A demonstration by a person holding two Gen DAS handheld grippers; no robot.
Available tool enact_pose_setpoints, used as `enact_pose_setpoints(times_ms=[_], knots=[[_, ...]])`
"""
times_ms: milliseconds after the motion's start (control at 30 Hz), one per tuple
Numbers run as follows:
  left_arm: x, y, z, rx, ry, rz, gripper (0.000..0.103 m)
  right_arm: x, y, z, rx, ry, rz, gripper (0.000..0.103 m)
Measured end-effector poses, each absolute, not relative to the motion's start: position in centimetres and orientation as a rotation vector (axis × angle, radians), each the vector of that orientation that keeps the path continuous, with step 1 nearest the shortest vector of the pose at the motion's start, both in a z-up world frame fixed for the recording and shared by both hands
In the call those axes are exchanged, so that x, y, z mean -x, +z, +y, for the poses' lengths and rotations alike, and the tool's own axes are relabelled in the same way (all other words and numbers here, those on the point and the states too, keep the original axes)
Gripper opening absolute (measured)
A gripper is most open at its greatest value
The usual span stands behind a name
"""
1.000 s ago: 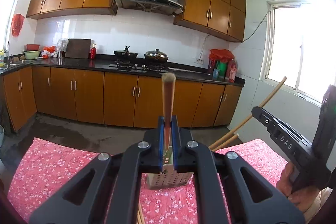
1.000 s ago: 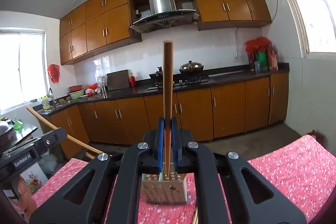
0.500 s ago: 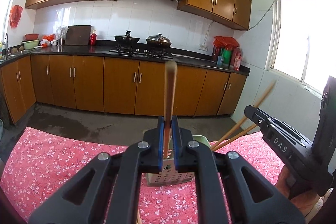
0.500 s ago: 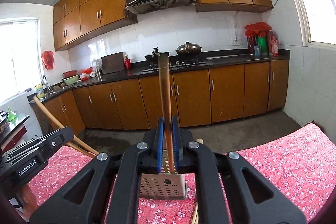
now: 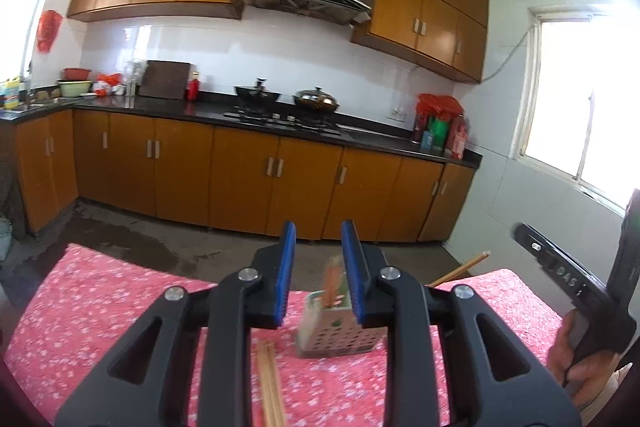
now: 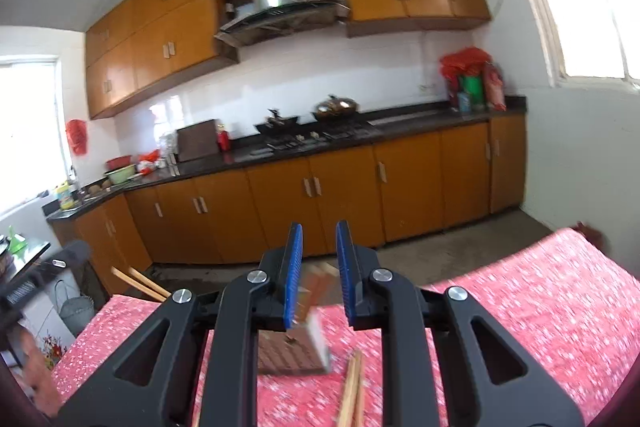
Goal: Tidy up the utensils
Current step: 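Open the left tool over the holder while the right tool opens too, then return the left tool to the chopsticks and grasp one while the right tool grasps another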
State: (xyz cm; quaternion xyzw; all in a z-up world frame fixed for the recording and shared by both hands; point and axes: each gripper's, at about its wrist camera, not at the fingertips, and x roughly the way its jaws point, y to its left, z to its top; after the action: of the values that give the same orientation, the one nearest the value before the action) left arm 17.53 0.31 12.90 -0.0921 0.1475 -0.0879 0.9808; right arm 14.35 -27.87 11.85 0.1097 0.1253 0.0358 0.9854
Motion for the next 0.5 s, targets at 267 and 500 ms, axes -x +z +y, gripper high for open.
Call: enact_pose_setpoints(times_ms=[267,500], knots=[[-16.1,4.7,6.4,0.200,-0.018,0.514,0.028,-15.0,0.1,-30.8,-0.261,0.064,0.648,0.019],[-15.6,-3.0,6.3,0.199,-0.038,0.708,0.028,-14.6,-6.9,-27.5,-0.241,0.159,0.860,0.019]])
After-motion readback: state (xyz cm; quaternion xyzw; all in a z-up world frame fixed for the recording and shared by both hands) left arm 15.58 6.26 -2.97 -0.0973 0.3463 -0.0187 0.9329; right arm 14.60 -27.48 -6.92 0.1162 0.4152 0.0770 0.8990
